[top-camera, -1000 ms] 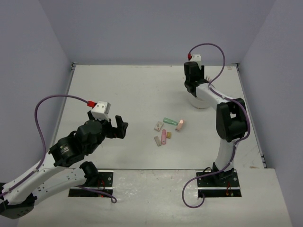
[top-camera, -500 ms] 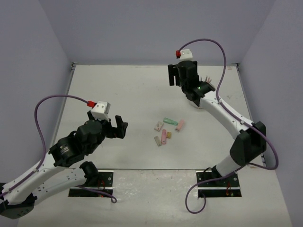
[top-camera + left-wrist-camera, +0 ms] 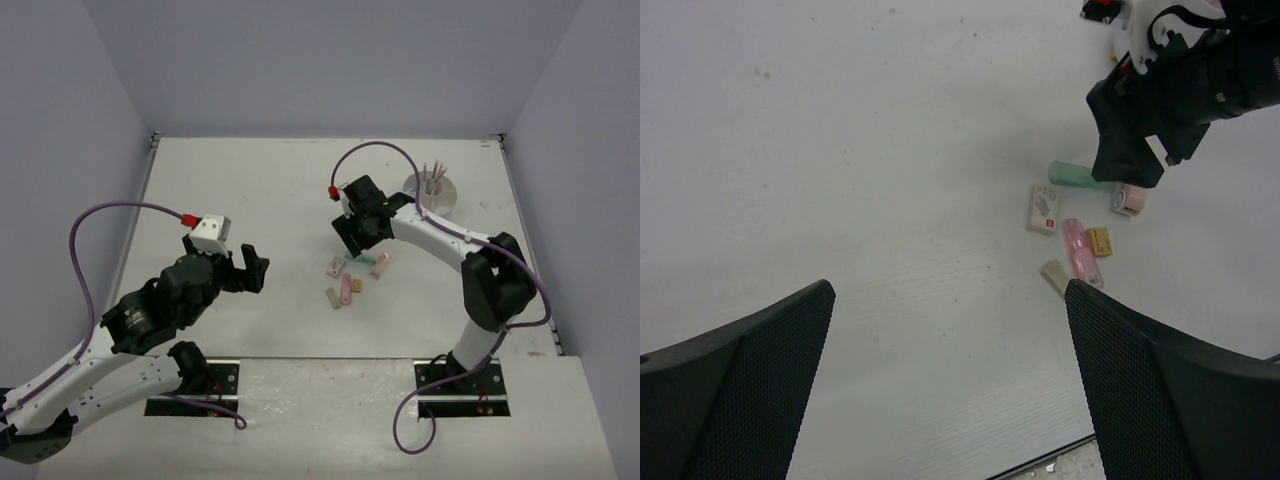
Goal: Sort the stationery into containers
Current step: Pick up the stationery from the center of the board.
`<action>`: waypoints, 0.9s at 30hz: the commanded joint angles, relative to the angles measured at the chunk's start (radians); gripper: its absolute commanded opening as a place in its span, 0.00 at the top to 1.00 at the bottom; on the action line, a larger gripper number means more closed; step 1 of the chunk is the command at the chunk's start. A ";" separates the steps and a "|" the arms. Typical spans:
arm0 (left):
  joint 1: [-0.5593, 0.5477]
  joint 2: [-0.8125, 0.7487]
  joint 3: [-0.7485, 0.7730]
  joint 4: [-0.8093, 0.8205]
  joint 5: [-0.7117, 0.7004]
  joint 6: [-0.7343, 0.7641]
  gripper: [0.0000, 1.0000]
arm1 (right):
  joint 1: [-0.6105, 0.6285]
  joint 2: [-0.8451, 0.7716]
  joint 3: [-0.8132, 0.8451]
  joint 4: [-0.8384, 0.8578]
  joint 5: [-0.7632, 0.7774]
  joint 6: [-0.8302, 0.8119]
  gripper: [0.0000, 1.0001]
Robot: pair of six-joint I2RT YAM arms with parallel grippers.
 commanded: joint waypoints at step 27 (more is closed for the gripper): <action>0.006 -0.018 -0.007 0.036 0.006 0.025 0.00 | 0.012 0.356 0.222 -0.105 -0.080 -0.201 0.55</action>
